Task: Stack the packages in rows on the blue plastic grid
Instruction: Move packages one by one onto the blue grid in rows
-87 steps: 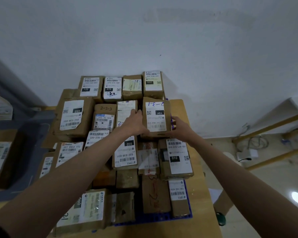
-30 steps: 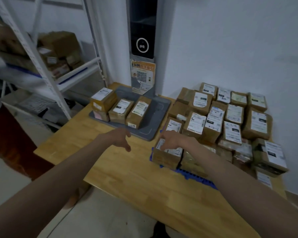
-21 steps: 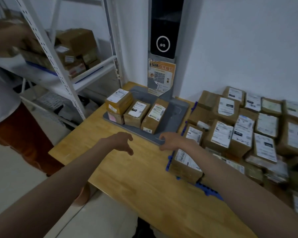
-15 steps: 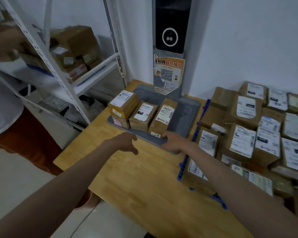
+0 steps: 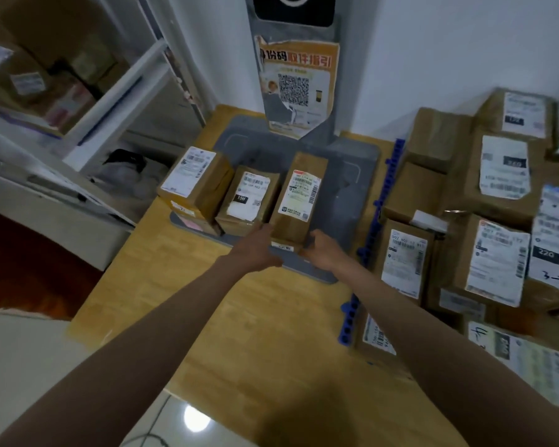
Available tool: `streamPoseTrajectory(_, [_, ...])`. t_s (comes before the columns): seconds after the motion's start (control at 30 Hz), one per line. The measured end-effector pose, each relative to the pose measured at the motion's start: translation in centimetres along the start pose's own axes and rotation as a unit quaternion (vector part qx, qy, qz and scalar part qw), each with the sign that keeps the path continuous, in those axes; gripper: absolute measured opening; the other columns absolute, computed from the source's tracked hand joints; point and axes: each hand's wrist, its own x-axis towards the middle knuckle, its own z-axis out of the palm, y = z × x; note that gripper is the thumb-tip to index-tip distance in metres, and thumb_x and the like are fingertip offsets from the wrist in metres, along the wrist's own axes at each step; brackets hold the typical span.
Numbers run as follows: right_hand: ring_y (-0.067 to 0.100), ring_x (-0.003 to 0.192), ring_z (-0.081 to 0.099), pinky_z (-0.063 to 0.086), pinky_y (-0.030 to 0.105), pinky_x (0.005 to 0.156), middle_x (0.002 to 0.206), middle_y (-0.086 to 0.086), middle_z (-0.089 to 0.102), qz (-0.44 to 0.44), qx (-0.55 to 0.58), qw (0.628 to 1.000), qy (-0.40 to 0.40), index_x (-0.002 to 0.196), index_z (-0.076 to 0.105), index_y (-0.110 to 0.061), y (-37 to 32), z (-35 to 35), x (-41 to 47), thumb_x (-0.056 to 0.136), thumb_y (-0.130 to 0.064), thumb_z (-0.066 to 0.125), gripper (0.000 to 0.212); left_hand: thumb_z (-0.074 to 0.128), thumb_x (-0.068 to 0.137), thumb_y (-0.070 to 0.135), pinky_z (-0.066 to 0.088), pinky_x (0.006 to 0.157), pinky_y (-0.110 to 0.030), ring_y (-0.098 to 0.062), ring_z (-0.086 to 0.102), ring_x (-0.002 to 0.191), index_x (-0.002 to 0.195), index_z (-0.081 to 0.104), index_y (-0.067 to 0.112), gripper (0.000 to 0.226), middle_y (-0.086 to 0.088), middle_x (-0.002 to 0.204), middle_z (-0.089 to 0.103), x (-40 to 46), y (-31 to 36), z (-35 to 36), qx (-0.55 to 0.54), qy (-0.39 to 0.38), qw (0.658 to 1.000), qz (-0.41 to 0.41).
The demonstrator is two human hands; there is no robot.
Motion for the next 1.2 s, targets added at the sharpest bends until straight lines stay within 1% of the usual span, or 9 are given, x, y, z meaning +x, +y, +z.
streamPoseTrajectory(0.2, [0.032, 0.105, 0.062, 0.052, 0.045, 0.088, 0.123, 0.016, 0.06, 0.019, 0.055, 0.998, 0.028, 0.133, 0.04, -0.003, -0.7, 0.4, 3.1, 0.096, -0.026, 0.057, 0.046, 0.079, 0.076, 0.028, 0.045, 0.087, -0.035, -0.028, 0.046, 0.124, 0.148, 0.027, 0.015, 0.089, -0.009, 0.145, 0.03, 3.0, 0.4, 0.2, 0.0, 0.019, 1.0, -0.014])
streamPoseTrajectory(0.33, [0.035, 0.115, 0.057, 0.049, 0.046, 0.094, 0.129, 0.018, 0.057, 0.044, 0.08, 0.994, 0.053, 0.132, 0.04, -0.001, -0.7, 0.4, 4.5, 0.095, -0.02, 0.057, 0.046, 0.08, 0.076, 0.029, 0.043, 0.103, -0.04, -0.029, 0.041, 0.132, 0.15, 0.02, 0.008, 0.098, -0.012, 0.152, 0.024, 4.3, 0.8, 0.4, -0.005, 0.011, 0.999, -0.051])
streamPoseTrajectory(0.47, [0.034, 0.114, 0.059, 0.05, 0.047, 0.095, 0.128, 0.016, 0.058, 0.062, 0.113, 0.99, 0.049, 0.133, 0.042, -0.004, -0.5, 0.2, 4.7, 0.091, -0.021, 0.061, 0.049, 0.08, 0.077, 0.027, 0.043, 0.102, -0.04, -0.03, 0.04, 0.13, 0.146, 0.027, 0.005, 0.089, -0.015, 0.149, 0.026, 5.2, 1.1, 0.2, -0.008, 0.003, 0.998, -0.055])
streamPoseTrajectory(0.63, [0.032, 0.119, 0.055, 0.048, 0.046, 0.098, 0.131, 0.015, 0.055, 0.06, 0.108, 0.991, 0.047, 0.137, 0.039, -0.006, -0.3, -0.2, 3.6, 0.088, -0.009, 0.062, 0.054, 0.077, 0.078, 0.017, 0.043, 0.097, -0.036, -0.031, 0.039, 0.129, 0.138, 0.043, 0.008, 0.069, -0.015, 0.136, 0.044, 5.4, 1.5, 0.6, 0.011, -0.003, 1.0, -0.016])
streamPoseTrajectory(0.77, [0.03, 0.118, 0.054, 0.05, 0.045, 0.096, 0.129, 0.013, 0.055, 0.064, 0.107, 0.989, 0.076, 0.137, 0.038, -0.009, -0.2, -0.1, 1.8, 0.086, -0.004, 0.062, 0.056, 0.08, 0.074, 0.015, 0.045, 0.092, -0.036, -0.031, 0.046, 0.122, 0.134, 0.04, 0.005, 0.073, -0.015, 0.137, 0.037, 4.6, 1.8, 0.7, 0.0, 0.007, 0.999, -0.037])
streamPoseTrajectory(0.9, [0.029, 0.121, 0.053, 0.05, 0.042, 0.098, 0.133, 0.011, 0.053, 0.077, 0.121, 0.985, 0.097, 0.141, 0.037, -0.011, -0.5, 0.1, -0.7, 0.086, -0.002, 0.063, 0.062, 0.079, 0.076, 0.015, 0.046, 0.077, -0.035, -0.031, 0.055, 0.111, 0.123, 0.041, 0.002, 0.061, -0.016, 0.121, 0.054, 3.4, 1.7, -0.2, -0.031, 0.016, 0.999, 0.011])
streamPoseTrajectory(1.0, [0.027, 0.12, 0.053, 0.051, 0.036, 0.092, 0.133, 0.01, 0.054, 0.072, 0.129, 0.98, 0.131, 0.141, 0.037, -0.012, -1.1, 0.3, -2.9, 0.084, -0.005, 0.067, 0.065, 0.08, 0.076, 0.019, 0.044, 0.071, -0.033, -0.029, 0.059, 0.103, 0.118, 0.04, 0.004, 0.06, -0.012, 0.112, 0.058, 1.8, 1.6, -1.2, -0.046, 0.008, 0.997, 0.057])
streamPoseTrajectory(1.13, [0.029, 0.122, 0.052, 0.049, 0.037, 0.093, 0.133, 0.011, 0.053, 0.053, 0.11, 0.977, 0.175, 0.141, 0.036, -0.01, -2.7, 0.6, -5.9, 0.08, -0.008, 0.073, 0.072, 0.085, 0.069, 0.027, 0.051, 0.074, -0.038, -0.023, 0.059, 0.094, 0.113, 0.042, 0.007, 0.065, -0.007, 0.103, 0.059, -0.3, 1.0, -2.9, -0.065, 0.008, 0.993, 0.099])
streamPoseTrajectory(1.2, [0.029, 0.124, 0.05, 0.048, 0.042, 0.099, 0.136, 0.012, 0.048, 0.047, 0.104, 0.976, 0.187, 0.142, 0.033, -0.011, -3.7, 0.7, -7.2, 0.079, -0.011, 0.075, 0.076, 0.085, 0.068, 0.028, 0.052, 0.079, -0.037, -0.021, 0.059, 0.098, 0.119, 0.044, 0.009, 0.068, -0.006, 0.109, 0.06, -1.1, 0.5, -3.8, -0.082, 0.0, 0.99, 0.116])
